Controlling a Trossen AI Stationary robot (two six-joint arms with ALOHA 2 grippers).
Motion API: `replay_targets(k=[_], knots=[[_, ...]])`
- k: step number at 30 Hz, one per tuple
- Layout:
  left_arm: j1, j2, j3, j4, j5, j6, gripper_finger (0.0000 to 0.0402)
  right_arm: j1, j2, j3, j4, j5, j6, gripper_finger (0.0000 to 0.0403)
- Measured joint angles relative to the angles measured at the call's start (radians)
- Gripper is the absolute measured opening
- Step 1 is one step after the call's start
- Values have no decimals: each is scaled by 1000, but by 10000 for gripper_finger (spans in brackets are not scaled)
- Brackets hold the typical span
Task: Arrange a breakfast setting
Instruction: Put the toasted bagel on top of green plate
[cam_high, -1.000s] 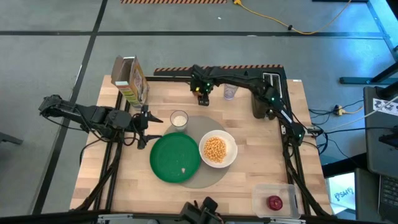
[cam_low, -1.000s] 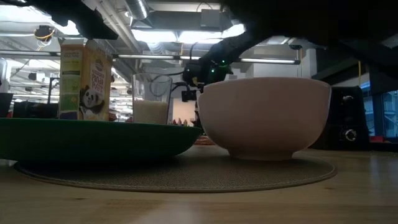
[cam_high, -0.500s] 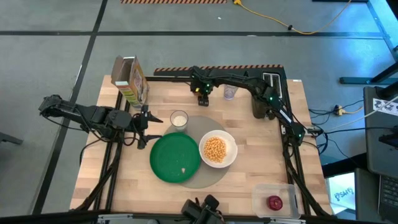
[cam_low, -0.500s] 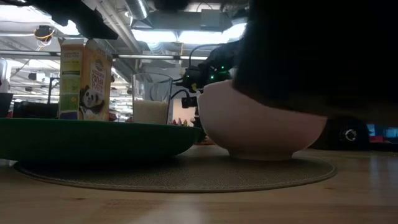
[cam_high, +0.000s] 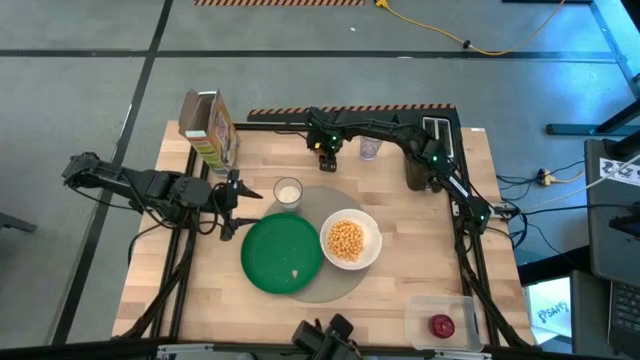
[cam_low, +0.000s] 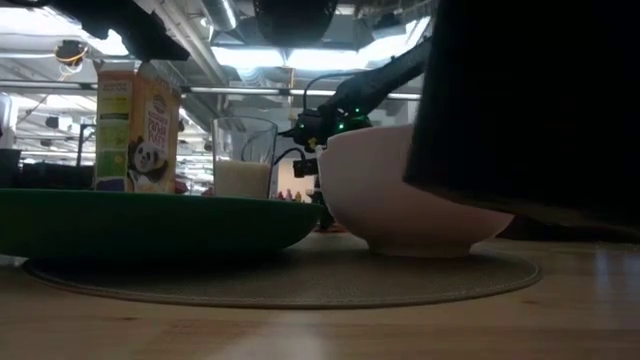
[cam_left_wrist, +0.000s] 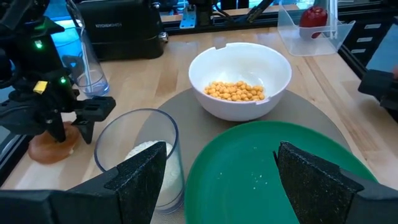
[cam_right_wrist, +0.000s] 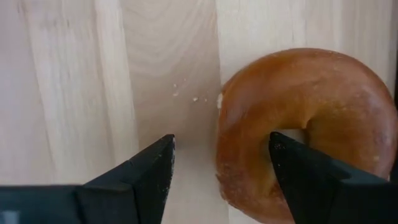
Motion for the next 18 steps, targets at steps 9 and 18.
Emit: replay_targets(k=[9, 18], knots=[[0, 0, 0, 1, 0, 0, 292, 10, 0, 0, 6, -10, -26, 177], [0, 0, 0, 1, 0, 3, 292, 16, 0, 0, 7, 22, -58, 175]])
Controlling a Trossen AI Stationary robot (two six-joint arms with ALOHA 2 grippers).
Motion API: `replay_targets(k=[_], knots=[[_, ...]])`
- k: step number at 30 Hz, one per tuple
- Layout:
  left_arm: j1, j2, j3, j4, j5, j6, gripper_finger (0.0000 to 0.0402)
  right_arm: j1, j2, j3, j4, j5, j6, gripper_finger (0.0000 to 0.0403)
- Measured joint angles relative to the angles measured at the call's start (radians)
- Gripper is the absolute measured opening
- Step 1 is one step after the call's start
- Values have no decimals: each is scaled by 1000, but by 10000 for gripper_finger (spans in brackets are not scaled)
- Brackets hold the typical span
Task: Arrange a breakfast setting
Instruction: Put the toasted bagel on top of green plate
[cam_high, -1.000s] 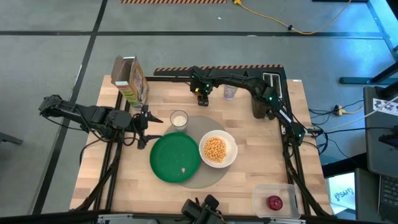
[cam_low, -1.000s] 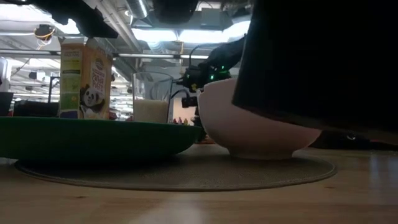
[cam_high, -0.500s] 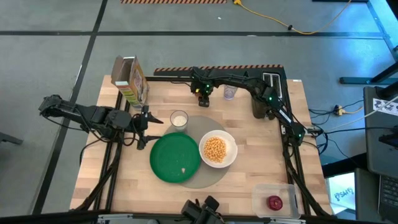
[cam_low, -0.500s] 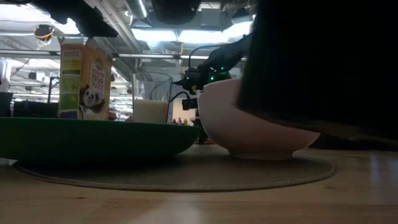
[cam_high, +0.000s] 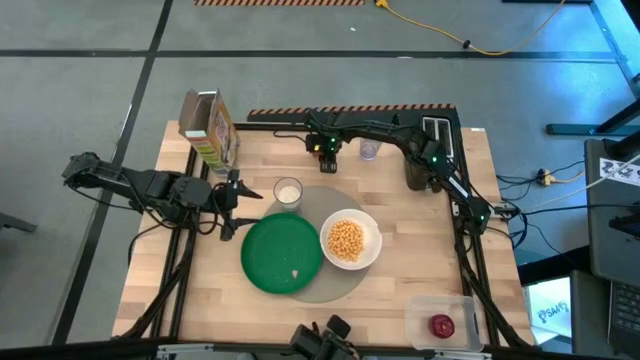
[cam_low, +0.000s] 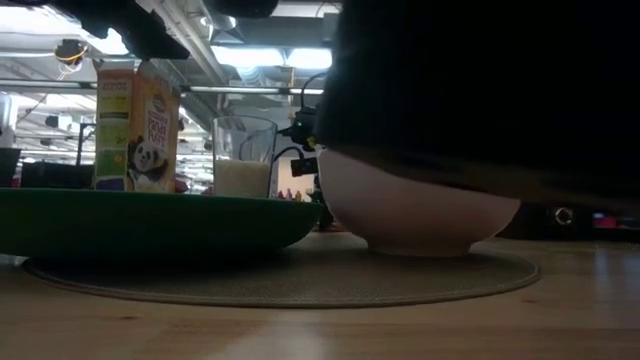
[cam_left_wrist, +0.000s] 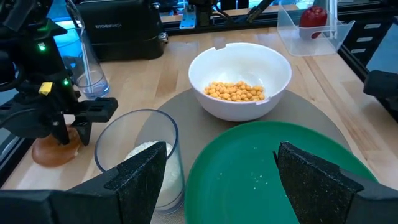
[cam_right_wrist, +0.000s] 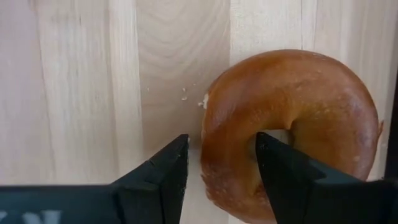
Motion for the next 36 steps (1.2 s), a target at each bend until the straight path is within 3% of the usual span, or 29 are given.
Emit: replay_targets(k=[22, 29, 36], knots=[[0, 0, 0, 4, 0, 37, 292, 6, 0, 1, -18, 8, -201, 139], [0, 0, 0, 32, 0, 54, 292, 6, -4, 2, -54, 25, -337, 112], [0, 0, 0, 32, 0, 54, 292, 5, -25, 2, -62, 30, -356, 84]])
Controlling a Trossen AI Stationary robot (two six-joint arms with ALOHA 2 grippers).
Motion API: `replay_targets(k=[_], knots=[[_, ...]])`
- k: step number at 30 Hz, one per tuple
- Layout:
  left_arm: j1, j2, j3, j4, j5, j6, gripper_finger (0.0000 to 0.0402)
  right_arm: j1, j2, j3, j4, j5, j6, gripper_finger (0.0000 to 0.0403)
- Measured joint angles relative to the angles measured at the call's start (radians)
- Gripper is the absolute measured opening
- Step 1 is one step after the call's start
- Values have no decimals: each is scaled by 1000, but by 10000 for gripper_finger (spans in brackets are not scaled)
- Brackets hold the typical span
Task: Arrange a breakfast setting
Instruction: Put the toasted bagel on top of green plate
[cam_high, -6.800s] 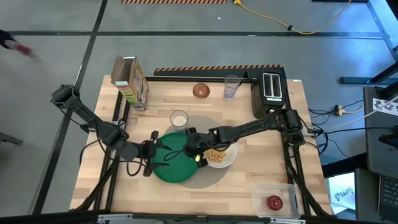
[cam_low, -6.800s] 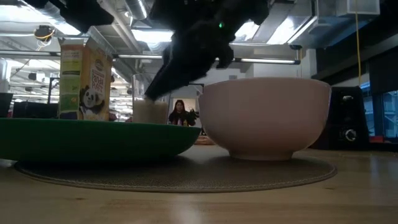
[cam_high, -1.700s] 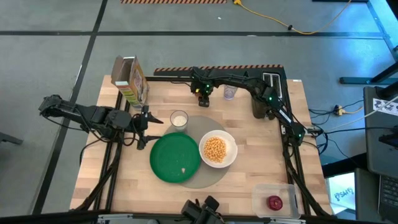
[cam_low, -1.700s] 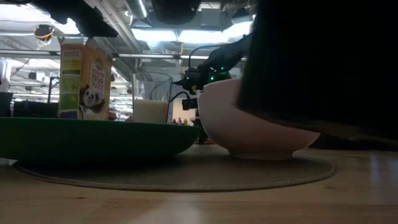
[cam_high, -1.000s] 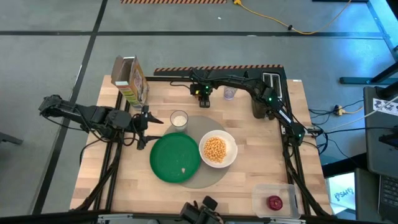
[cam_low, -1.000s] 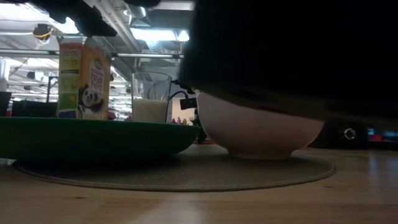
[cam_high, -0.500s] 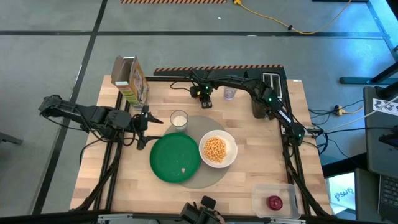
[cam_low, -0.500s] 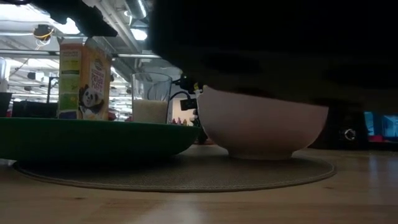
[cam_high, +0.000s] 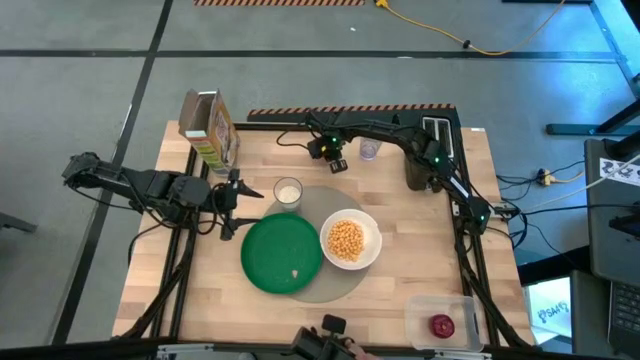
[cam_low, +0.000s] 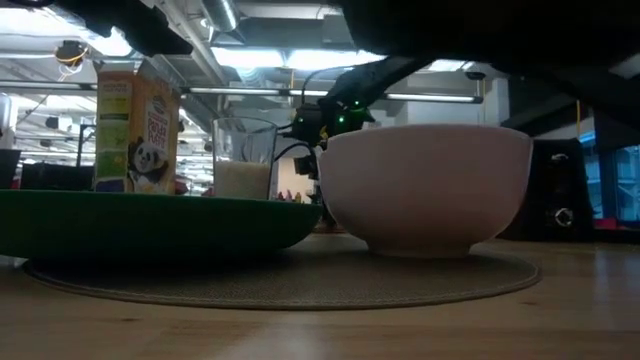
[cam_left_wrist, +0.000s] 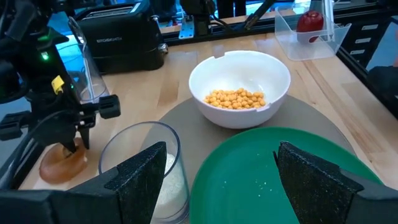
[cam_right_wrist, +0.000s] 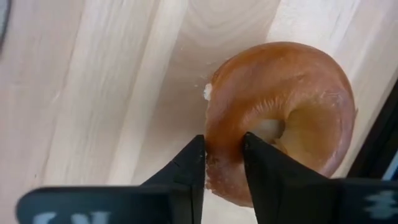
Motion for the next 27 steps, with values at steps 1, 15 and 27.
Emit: replay_targets(k=[1, 15, 27], knots=[[0, 0, 0, 0, 0, 0, 292, 0, -1, 0, 0, 5, 0, 82], [0, 0, 0, 1, 0, 0, 292, 1, -82, 0, -16, -4, 34, 69], [0, 0, 0, 6, 0, 0, 292, 1, -136, -2, -15, 4, 124, 12]])
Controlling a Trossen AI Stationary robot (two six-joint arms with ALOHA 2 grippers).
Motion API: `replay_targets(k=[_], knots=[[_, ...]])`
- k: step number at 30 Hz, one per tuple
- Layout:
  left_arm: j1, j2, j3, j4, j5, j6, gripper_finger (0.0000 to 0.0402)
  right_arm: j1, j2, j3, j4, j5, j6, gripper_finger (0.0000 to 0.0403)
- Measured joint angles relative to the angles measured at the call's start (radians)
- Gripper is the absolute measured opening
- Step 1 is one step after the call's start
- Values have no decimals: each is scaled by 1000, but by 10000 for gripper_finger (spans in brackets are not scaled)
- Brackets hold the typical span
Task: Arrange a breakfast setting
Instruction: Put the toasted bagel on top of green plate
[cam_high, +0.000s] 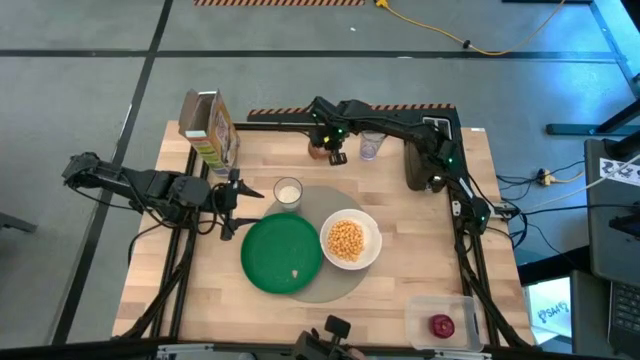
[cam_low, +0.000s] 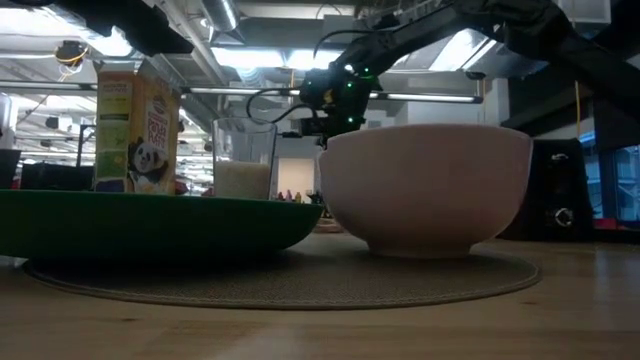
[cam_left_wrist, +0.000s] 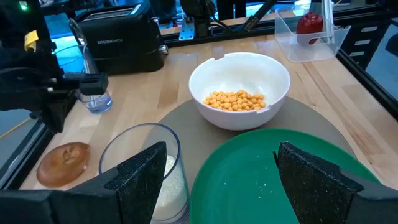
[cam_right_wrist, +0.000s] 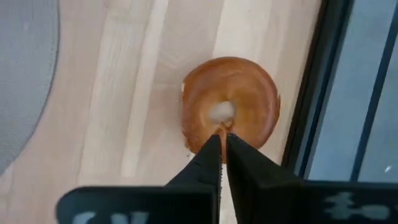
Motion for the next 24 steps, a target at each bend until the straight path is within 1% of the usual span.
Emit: replay_targets(k=[3, 5, 7, 9, 10, 12, 16, 17, 19, 22, 24], knots=[[0, 0, 0, 0, 0, 0, 292, 0, 11, 0, -1, -19, 25, 16], [0, 0, 0, 0, 0, 0, 292, 0, 24, 0, 4, -24, 61, 36], [0, 0, 0, 0, 0, 0, 292, 0, 34, 0, 27, -30, 113, 69], [0, 0, 0, 0, 0, -1, 292, 8, 47, 0, 51, -49, 152, 111], [0, 0, 0, -1, 0, -2, 292, 11, 54, 0, 52, -61, 156, 134], [0, 0, 0, -1, 0, -2, 292, 25, 66, 0, 45, -47, 158, 180], [0, 0, 0, -2, 0, -3, 292, 39, 66, 0, 3, 99, 158, 256], [0, 0, 0, -2, 0, -3, 292, 35, 65, 0, -6, 123, 165, 271], [0, 0, 0, -2, 0, -3, 292, 21, 63, 0, -14, 124, 185, 296], [0, 0, 0, -2, 0, -4, 292, -7, 62, 0, 8, 80, 226, 322], [0, 0, 0, -2, 0, -9, 292, -25, 71, 1, 27, 72, 269, 335]])
